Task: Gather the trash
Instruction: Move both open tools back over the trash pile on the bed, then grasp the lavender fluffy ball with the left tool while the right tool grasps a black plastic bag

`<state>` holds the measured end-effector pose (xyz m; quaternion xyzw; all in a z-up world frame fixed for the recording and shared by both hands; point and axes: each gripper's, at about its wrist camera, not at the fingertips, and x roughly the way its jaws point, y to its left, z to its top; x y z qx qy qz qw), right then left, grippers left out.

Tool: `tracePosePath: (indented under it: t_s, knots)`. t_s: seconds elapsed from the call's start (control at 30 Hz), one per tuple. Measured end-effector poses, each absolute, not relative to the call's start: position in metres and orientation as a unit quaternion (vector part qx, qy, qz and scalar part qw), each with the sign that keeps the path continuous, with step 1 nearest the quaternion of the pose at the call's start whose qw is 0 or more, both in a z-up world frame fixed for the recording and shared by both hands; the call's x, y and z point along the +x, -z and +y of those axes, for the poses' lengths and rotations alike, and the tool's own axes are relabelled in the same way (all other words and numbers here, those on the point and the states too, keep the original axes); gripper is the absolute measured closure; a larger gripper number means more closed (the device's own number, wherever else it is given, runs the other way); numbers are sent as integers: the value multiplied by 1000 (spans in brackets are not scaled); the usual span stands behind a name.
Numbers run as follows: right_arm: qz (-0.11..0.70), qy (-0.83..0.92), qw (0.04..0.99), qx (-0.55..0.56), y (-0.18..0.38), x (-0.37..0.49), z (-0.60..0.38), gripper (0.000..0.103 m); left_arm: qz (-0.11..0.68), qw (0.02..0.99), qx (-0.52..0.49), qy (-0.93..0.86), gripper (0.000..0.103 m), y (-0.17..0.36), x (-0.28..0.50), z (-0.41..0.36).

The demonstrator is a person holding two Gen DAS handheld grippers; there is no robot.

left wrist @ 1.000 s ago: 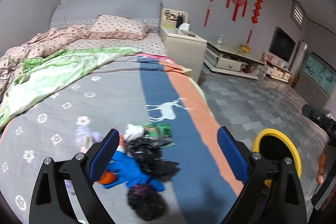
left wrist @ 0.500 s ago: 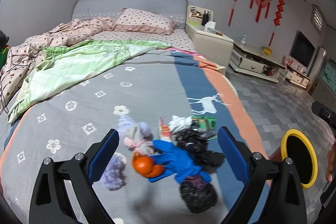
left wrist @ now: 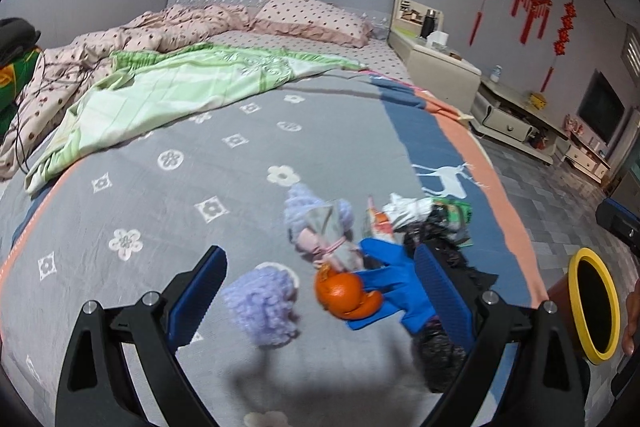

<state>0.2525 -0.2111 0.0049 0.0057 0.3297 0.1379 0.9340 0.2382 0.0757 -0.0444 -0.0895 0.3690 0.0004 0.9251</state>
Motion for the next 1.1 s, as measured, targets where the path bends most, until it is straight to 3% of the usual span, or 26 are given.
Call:
tracePosePath:
  t_s: [0.37,0.73,1.0,1.1]
  knots:
    - [376,-171,911,-14,44,277,-167,16,397,911,-111,-21,12,81,251,93]
    - [414,-180,892,-35,90,307,-133,27,420,899,-119,-26,12,109,262,102]
    - [433,-181,882,-35,114,329,-122,29,428,896,-113,-25,12,120,268,100]
    - [438,-180,880,-31,121,337,-119,34,433,896,-99,-21,17,124,271,93]
